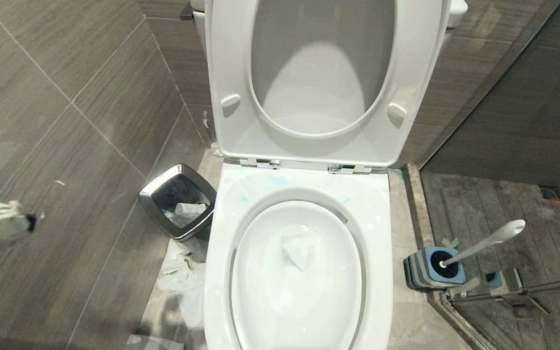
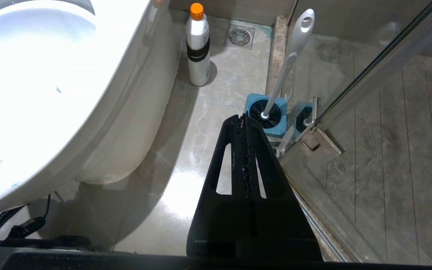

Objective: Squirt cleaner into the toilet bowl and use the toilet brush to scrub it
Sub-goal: Pour in the cleaning agent

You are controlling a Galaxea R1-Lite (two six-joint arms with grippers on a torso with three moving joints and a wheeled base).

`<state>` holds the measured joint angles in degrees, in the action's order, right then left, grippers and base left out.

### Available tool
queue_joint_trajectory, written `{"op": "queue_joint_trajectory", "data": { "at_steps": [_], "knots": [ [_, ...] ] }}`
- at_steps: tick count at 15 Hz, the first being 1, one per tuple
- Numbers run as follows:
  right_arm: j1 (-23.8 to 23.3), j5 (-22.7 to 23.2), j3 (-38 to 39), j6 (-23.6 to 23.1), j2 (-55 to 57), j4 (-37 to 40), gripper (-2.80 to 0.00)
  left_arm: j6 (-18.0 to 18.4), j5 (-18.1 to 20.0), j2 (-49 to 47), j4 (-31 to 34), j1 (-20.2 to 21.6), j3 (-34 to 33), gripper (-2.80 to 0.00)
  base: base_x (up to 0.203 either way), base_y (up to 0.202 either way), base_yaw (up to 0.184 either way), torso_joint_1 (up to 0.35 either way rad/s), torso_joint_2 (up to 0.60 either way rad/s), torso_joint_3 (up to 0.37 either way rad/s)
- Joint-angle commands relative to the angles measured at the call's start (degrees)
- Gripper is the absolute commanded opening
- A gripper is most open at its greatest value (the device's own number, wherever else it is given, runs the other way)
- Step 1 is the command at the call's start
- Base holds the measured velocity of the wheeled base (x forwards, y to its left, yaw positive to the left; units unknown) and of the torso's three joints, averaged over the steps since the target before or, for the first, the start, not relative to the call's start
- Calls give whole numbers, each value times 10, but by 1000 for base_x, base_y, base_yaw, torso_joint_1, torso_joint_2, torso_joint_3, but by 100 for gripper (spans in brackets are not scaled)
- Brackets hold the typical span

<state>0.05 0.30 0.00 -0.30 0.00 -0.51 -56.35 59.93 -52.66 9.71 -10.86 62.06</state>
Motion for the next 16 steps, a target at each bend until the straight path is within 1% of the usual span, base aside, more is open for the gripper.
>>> {"op": "queue_joint_trajectory", "data": {
  "at_steps": [1,2,3,5,6,7,8,9,10,11,12,15,16],
  "knots": [
    [0,0,4,0,0,0,-280,308,-94,4,52,-23,2,0,0,0,0,0,0,0],
    [0,0,4,0,0,0,-280,393,-182,13,84,-53,14,0,0,0,0,0,0,0],
    [0,0,4,0,-1,0,-280,427,-225,25,119,-76,39,0,0,0,0,0,0,0],
    [0,0,4,0,0,0,-280,434,-264,49,198,-77,75,0,0,0,0,0,0,0],
    [0,0,4,0,0,0,-280,438,-296,62,235,-75,82,0,0,0,0,0,0,0],
    [0,0,4,0,0,0,-280,454,-332,70,257,-70,84,0,0,0,0,0,0,0],
    [0,0,4,0,0,0,-280,487,-371,77,271,-70,83,0,0,0,0,0,0,0],
    [0,0,4,0,0,0,-280,513,-401,90,277,-74,82,0,0,0,0,0,0,0],
    [0,0,4,0,0,0,-280,528,-415,102,277,-82,83,0,0,0,0,0,0,0],
    [0,0,4,0,0,0,-280,543,-417,115,266,-83,84,0,0,0,0,0,0,0],
    [0,0,4,0,0,0,-280,563,-415,129,249,-82,83,0,0,0,0,0,0,0],
    [0,0,4,0,0,0,-280,586,-400,178,239,-82,62,0,0,0,0,0,0,0],
    [0,0,4,0,0,0,-280,599,-399,192,239,-83,51,0,0,0,0,0,0,0]
  ]
}}
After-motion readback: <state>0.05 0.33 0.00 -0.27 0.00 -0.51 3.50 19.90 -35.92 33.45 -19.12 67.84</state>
